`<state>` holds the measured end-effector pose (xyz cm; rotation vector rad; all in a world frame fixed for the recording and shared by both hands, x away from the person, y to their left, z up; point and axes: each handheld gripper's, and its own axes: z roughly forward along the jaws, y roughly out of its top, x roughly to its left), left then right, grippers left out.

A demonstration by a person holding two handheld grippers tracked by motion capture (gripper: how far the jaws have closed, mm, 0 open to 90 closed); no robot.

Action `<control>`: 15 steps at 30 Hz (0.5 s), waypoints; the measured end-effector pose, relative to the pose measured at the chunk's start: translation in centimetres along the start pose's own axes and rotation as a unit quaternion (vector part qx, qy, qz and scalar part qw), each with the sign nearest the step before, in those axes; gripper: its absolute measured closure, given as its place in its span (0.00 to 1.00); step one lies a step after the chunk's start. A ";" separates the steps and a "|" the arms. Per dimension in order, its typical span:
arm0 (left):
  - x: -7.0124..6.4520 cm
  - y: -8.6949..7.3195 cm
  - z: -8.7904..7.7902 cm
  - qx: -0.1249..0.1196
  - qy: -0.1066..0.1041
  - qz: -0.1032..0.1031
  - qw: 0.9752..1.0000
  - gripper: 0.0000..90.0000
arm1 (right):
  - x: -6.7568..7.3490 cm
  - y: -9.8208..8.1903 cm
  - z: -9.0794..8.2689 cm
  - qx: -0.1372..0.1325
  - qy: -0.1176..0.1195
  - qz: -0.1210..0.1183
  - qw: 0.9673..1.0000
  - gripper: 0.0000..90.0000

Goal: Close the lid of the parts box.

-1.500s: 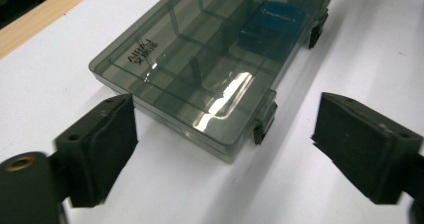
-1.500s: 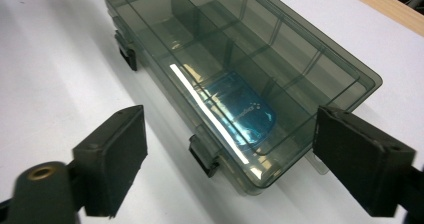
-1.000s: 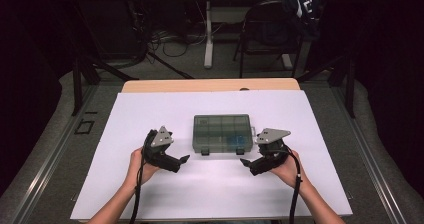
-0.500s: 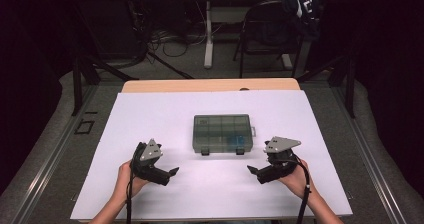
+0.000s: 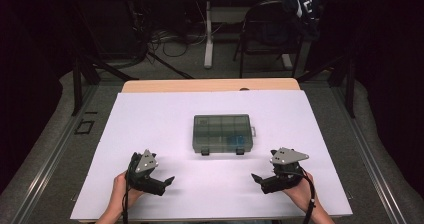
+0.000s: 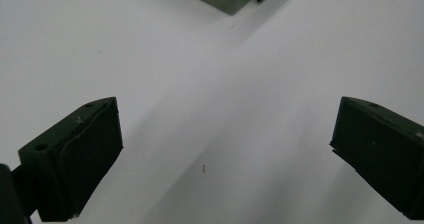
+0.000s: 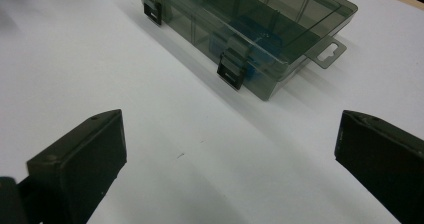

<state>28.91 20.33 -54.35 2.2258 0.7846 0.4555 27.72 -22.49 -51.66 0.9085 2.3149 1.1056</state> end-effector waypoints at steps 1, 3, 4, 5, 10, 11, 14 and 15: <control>-0.2 -0.2 0.0 0.001 0.002 0.001 1.000 0.00 | 0.1 -0.2 -0.1 0.004 -0.003 -0.002 1.000 0.00; -0.4 -0.5 -0.1 -0.003 0.002 0.002 1.000 0.00 | 0.4 -0.4 -0.1 0.000 -0.005 0.001 1.000 0.00; -0.6 -0.8 -0.1 -0.005 0.003 0.002 1.000 0.00 | 0.5 -0.5 -0.1 0.001 -0.005 0.001 1.000 0.00; -0.7 -1.0 -0.2 -0.006 0.004 -0.001 1.000 0.00 | 0.7 -0.6 -0.1 0.001 -0.006 0.000 1.000 0.00; -0.8 -1.1 -0.2 -0.011 -0.003 -0.005 1.000 0.00 | 1.2 -1.2 -0.4 0.007 -0.018 -0.008 1.000 0.00; -0.8 -1.1 -0.2 -0.012 -0.004 -0.004 1.000 0.00 | 1.2 -1.4 -0.2 0.001 -0.018 -0.009 1.000 0.00; -0.7 -1.0 0.0 -0.011 -0.007 -0.004 1.000 0.00 | 1.2 -1.7 -0.1 0.001 -0.012 -0.005 1.000 0.00; -0.6 -1.0 0.0 -0.013 -0.008 -0.004 1.000 0.00 | 1.3 -1.7 -0.1 0.002 -0.014 -0.005 1.000 0.00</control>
